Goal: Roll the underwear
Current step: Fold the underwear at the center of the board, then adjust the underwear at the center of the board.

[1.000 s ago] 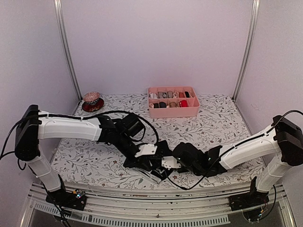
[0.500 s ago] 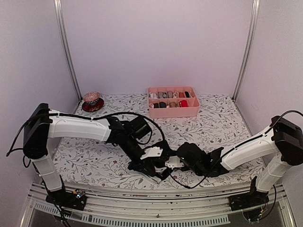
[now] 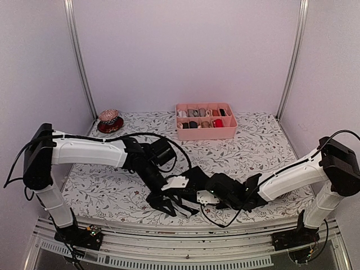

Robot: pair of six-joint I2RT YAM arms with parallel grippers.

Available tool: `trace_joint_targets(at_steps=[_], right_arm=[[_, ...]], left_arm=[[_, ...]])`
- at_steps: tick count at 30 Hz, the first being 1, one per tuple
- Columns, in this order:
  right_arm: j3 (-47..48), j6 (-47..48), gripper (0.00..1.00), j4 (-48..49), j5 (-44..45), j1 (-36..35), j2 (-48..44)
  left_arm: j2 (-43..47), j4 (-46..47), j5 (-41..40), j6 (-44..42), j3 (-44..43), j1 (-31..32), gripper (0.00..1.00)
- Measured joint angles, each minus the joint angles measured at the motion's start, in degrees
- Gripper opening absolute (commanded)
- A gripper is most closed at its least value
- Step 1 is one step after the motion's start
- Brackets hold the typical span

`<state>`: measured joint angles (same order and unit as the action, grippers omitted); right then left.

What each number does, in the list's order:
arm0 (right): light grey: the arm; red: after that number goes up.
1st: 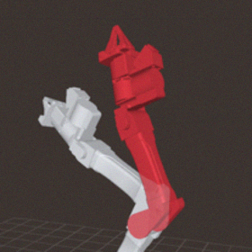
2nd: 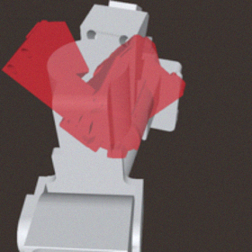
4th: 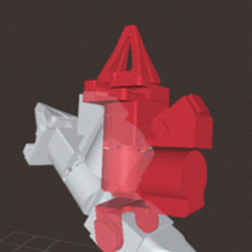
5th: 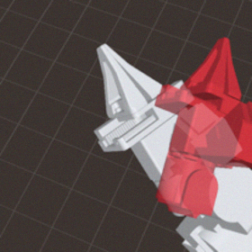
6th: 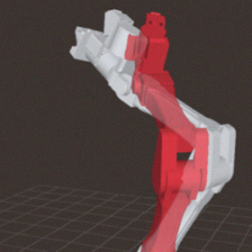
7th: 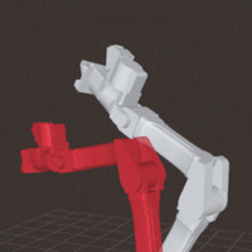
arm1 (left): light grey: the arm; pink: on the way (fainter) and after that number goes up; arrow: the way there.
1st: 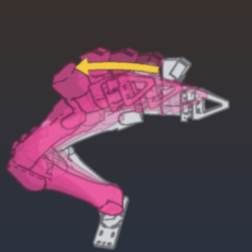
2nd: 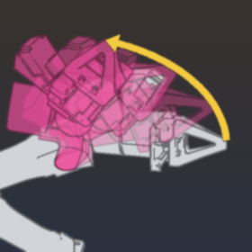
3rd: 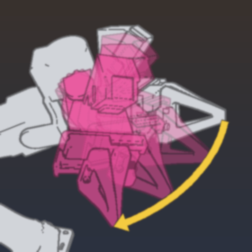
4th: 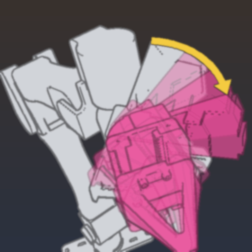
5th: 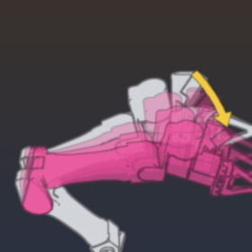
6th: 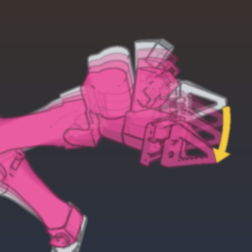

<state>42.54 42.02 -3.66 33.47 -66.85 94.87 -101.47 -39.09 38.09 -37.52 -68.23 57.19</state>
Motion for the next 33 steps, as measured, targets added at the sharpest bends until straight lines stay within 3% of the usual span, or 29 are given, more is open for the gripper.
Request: trace_joint_targets(at_steps=[5,14,26,33], right_arm=[[0.98,-2.36,0.23,-2.71,3.39,-0.07,0.39],[4.66,-9.01,0.24,-5.31,1.53,-2.54,-7.08],[-0.66,-11.26,0.25,2.12,-8.26,-7.89,-1.99],[-0.94,-11.67,0.28,3.74,-12.52,-8.26,-1.68]], left_arm=[[5.46,1.7,-3.26,-0.37,3.17,-4.74,0.65],[8.68,9.62,-13.0,2.25,10.71,-14.53,0.72],[8.7,18.47,-19.69,6.49,16.31,-14.95,0.74],[10.67,20.52,-21.18,6.51,17.84,-14.27,0.83]])
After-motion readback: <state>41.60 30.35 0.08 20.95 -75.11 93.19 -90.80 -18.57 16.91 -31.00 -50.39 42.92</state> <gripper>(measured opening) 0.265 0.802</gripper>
